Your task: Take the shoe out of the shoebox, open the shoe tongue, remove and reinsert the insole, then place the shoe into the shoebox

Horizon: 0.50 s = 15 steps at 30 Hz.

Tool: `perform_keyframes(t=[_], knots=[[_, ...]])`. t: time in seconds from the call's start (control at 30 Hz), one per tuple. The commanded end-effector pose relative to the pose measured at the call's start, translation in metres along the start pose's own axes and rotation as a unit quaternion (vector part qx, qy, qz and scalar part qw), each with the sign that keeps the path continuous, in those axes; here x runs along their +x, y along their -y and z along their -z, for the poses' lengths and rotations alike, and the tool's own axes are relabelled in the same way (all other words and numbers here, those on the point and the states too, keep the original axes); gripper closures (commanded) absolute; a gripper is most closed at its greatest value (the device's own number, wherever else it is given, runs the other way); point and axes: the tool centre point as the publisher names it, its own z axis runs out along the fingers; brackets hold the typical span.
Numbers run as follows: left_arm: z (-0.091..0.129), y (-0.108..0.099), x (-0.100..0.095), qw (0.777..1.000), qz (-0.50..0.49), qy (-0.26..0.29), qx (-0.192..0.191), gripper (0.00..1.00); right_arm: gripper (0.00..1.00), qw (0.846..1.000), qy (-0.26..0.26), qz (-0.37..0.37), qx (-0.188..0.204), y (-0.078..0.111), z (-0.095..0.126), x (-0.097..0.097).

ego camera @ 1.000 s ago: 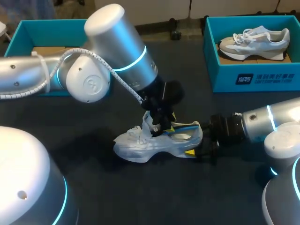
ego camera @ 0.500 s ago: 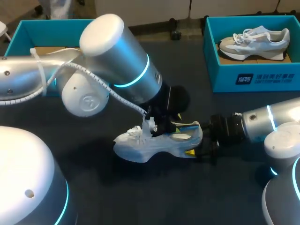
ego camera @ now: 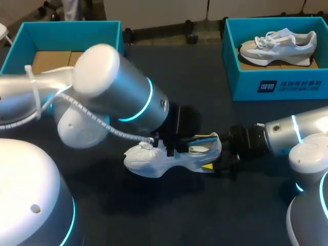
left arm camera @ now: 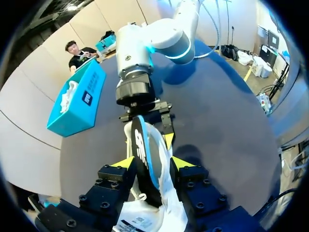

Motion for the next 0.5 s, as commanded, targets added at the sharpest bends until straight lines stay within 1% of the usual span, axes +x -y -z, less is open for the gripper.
perform_keyframes(t=[0.03,0.13,0.5], knots=[[-0.011,-0.006,0.005,1.000,0.003,0.026,0.004,0.54,1.00,1.000,0.001,0.000,0.001,0.009,-0.005,-0.003],[-0.016,-0.006,0.002,0.999,0.003,0.036,-0.002,0.54,1.00,1.000,0.001,0.000,0.001,0.009,-0.005,-0.003],[-0.035,-0.012,-0.011,0.999,0.014,0.036,-0.001,0.56,1.00,1.000,0.001,0.000,0.001,0.009,-0.005,-0.003]])
